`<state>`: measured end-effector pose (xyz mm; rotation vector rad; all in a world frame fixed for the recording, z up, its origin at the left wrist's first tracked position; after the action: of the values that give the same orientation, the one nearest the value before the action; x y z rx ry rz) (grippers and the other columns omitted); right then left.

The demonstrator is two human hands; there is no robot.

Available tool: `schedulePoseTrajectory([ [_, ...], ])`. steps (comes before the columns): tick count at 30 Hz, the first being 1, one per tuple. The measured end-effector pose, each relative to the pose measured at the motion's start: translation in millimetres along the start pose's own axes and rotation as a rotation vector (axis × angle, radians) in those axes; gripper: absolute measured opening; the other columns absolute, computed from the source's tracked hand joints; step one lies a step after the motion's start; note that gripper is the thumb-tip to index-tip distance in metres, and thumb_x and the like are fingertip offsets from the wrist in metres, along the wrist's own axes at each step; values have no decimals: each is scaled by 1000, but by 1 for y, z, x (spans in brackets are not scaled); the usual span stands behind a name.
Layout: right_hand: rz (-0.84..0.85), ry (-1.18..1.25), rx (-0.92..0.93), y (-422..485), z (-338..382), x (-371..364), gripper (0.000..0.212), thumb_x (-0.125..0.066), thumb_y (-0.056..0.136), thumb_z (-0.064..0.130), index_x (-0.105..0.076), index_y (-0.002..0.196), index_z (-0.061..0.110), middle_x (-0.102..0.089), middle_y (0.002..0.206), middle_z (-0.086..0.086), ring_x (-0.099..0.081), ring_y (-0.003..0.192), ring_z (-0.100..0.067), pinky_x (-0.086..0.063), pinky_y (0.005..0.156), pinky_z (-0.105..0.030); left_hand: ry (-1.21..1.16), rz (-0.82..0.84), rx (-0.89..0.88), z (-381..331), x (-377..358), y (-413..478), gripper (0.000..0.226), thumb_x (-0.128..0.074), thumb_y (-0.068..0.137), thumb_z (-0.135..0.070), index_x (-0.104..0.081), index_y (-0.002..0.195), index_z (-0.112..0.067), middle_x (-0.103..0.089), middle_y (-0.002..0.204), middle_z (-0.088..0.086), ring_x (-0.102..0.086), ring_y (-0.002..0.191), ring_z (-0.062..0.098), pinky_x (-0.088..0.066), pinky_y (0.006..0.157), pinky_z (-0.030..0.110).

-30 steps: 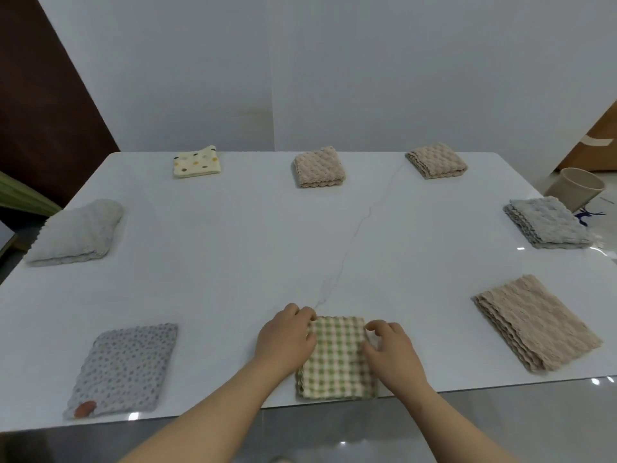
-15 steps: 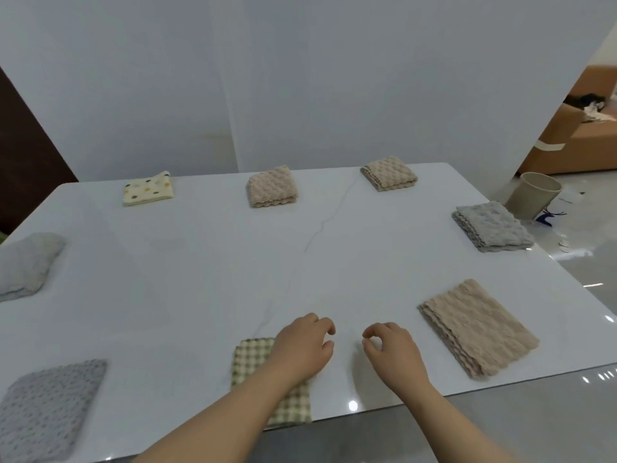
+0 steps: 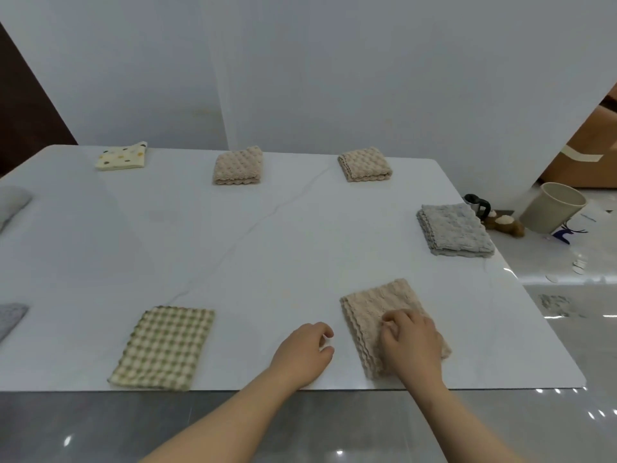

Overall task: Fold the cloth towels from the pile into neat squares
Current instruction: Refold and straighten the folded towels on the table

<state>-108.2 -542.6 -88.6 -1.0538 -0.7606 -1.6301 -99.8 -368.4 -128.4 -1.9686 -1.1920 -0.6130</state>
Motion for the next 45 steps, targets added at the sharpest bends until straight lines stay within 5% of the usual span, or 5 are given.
schedulePoseTrajectory([
  [14,156,300,-161,6,-52,1,53,-50,87,17,-38,139,17,-44,139,-10,-44,124,-30,-39,101,-44,-476,-76,241,6,-16,1,39,-47,94,-19,-44,132,-16,-51,131,3,-53,115,18,-39,102,25],
  [19,190,499,-211,0,-57,-3,54,-49,89,11,-32,140,17,-56,123,-8,-53,107,-26,-40,84,-30,-687,-71,282,-2,-23,4,42,-45,94,-12,-39,136,-11,-49,121,5,-54,91,16,-48,75,23],
  [28,228,577,-277,-9,-68,-8,32,-51,90,16,-51,121,16,-56,94,1,-54,91,-21,-40,78,-29,-639,-50,258,-4,-33,10,36,-57,89,-15,-52,125,-12,-59,112,6,-58,95,20,-51,86,32],
  [37,239,609,-294,-16,-77,-10,21,-56,88,17,-54,109,18,-60,96,-2,-56,85,-19,-41,61,-19,-531,-53,238,-2,-40,9,28,-60,86,-14,-58,115,-13,-60,92,1,-58,90,17,-46,86,28],
  [45,242,629,-298,-20,-80,-11,19,-57,86,16,-55,105,16,-61,91,-1,-57,82,-19,-46,68,-29,-493,-73,220,-4,-37,9,24,-60,87,-12,-59,111,-14,-59,89,-1,-57,90,16,-45,88,28],
])
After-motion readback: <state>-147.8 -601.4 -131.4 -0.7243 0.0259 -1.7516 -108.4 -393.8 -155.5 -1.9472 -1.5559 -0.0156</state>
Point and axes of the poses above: each hand's wrist, its own y-axis towards the middle knuckle, its own x-axis out of the back of the hand, z = x × y, the point moved 10 cm from there along y, towards the middle knuckle
